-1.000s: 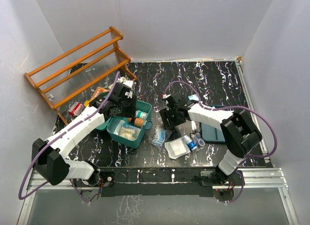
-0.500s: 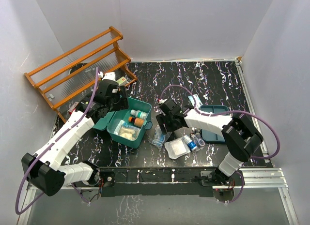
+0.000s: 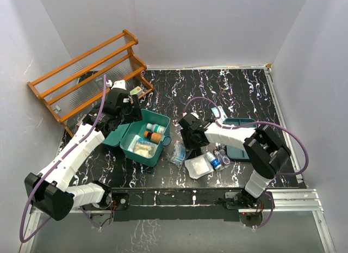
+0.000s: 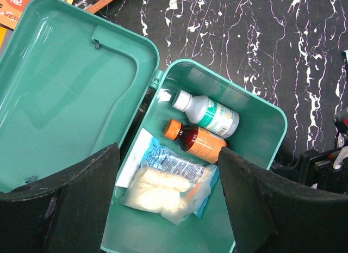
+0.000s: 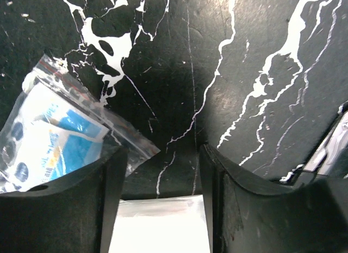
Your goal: Organize the medicine kit
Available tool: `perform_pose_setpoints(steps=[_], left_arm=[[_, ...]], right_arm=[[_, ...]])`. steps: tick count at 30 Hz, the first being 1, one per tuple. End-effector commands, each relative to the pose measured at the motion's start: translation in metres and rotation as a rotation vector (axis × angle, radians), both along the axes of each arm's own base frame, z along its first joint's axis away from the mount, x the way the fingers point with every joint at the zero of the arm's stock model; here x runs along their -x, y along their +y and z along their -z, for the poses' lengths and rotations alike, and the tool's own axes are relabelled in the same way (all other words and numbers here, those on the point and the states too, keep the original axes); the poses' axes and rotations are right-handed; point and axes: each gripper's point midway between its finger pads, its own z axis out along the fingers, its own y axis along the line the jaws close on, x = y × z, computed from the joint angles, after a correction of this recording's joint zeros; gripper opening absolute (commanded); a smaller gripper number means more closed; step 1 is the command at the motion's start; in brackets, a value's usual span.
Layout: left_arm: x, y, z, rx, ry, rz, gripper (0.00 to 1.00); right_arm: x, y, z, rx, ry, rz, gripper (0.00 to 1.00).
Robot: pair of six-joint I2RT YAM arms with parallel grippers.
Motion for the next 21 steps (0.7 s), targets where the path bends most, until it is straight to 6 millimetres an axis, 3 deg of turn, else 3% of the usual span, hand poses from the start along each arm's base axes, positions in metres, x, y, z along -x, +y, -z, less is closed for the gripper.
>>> perform_pose_setpoints(steps=[1, 7, 11, 15, 21], left_arm=[[-0.001, 0.003, -0.008, 0.015, -0.032, -0.004, 0.72], [-0.002, 0.004, -0.009, 0.014, -0.036, -0.003, 0.73], [-0.002, 0.005, -0.01, 0.012, -0.04, 0.001, 0.73], [-0.003, 0.006, -0.012, 0.008, -0.042, 0.001, 0.73], [0.002, 0.013, -0.008, -0.003, -0.032, -0.026, 0.73]], right_arm=[[-0.012, -0.011, -0.001, 0.081, -0.045, 0.034, 0.44], [-0.028, -0.03, -0.001, 0.136, -0.061, 0.055, 0.19], [-0.047, -0.037, 0.0, 0.154, -0.082, 0.064, 0.14], [-0.063, -0.026, -0.017, 0.11, -0.104, 0.071, 0.16], [-0.056, 0.0, -0.057, -0.064, -0.081, 0.118, 0.35]])
